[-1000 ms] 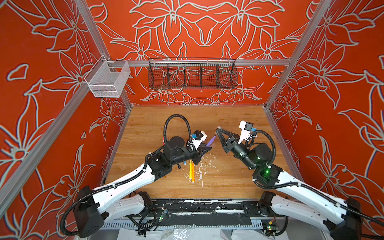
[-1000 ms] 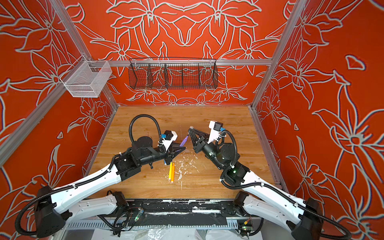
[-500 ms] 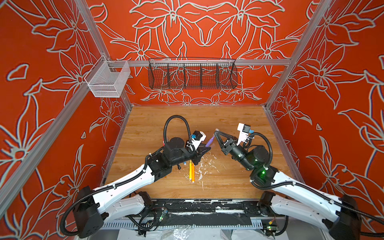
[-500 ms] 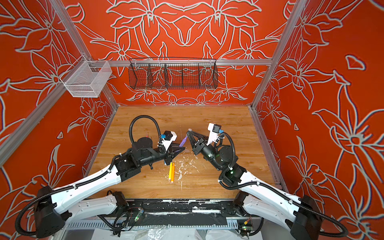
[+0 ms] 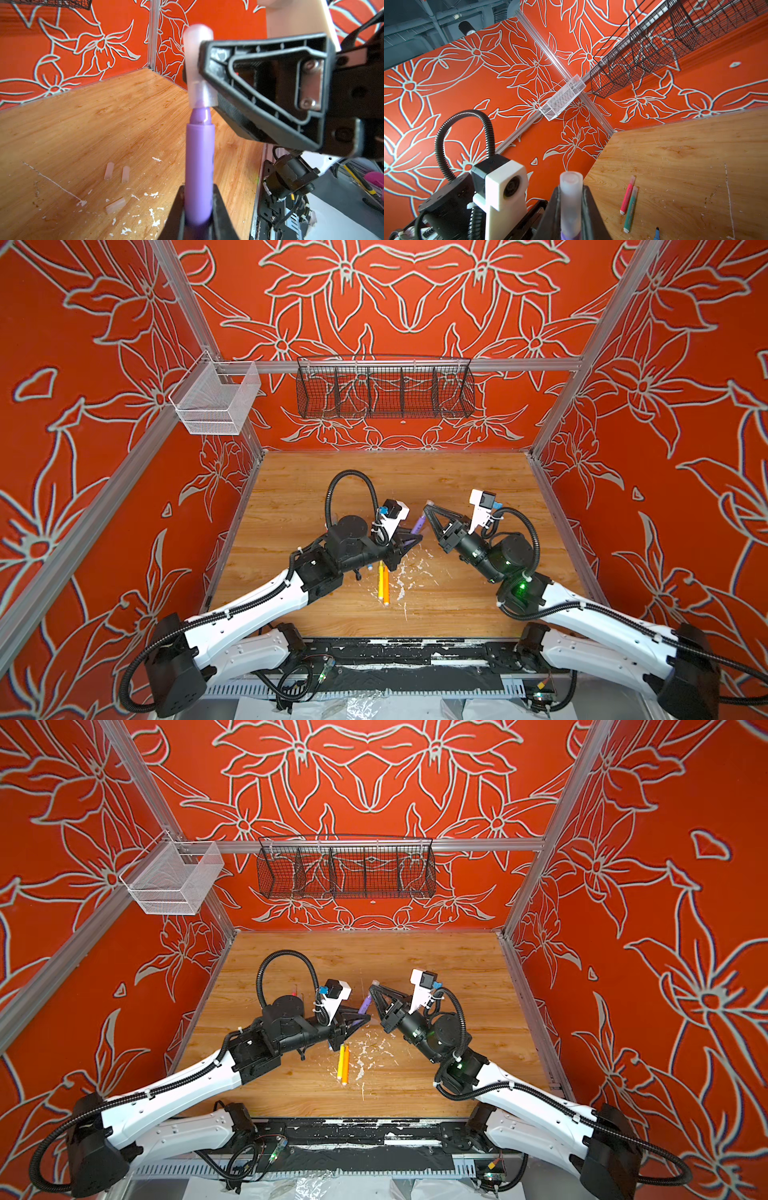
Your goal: Insert the pens into the pen caps
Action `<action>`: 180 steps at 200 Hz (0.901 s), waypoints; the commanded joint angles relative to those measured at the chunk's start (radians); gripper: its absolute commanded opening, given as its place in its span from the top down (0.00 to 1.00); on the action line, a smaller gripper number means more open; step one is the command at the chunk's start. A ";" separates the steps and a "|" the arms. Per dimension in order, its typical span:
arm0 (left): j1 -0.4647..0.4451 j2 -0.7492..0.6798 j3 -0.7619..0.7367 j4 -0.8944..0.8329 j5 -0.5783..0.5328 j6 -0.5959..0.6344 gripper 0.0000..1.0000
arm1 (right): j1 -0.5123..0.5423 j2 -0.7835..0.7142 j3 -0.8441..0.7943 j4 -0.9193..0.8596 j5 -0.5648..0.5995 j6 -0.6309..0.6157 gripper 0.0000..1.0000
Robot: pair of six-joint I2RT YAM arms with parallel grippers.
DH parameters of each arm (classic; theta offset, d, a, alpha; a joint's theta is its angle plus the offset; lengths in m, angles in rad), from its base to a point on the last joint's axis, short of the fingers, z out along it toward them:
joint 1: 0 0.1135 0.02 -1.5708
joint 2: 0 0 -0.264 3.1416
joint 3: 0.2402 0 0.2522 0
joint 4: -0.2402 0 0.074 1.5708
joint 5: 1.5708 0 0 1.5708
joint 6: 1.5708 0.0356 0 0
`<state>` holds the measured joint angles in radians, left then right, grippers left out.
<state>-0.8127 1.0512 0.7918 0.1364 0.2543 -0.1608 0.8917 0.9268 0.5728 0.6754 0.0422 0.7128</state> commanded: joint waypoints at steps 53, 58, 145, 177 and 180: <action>-0.002 -0.033 0.002 0.090 0.033 -0.032 1.00 | 0.039 -0.017 -0.049 -0.019 0.049 -0.068 0.65; -0.002 -0.034 0.001 0.089 0.031 -0.026 1.00 | 0.040 -0.021 -0.051 -0.023 0.052 -0.070 0.61; -0.002 -0.023 -0.059 0.127 0.011 0.182 1.00 | 0.039 -0.215 0.000 -0.179 -0.032 -0.076 0.33; -0.003 -0.023 -0.051 0.107 0.051 0.222 1.00 | 0.039 -0.242 0.023 -0.246 -0.012 -0.072 0.33; -0.002 -0.023 -0.052 0.105 0.060 0.225 1.00 | 0.039 -0.240 0.028 -0.258 -0.002 -0.071 0.33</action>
<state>-0.8127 1.0389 0.7322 0.2153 0.2687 -0.0021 0.9291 0.6983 0.5568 0.4885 0.0372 0.6361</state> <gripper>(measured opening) 0.144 0.674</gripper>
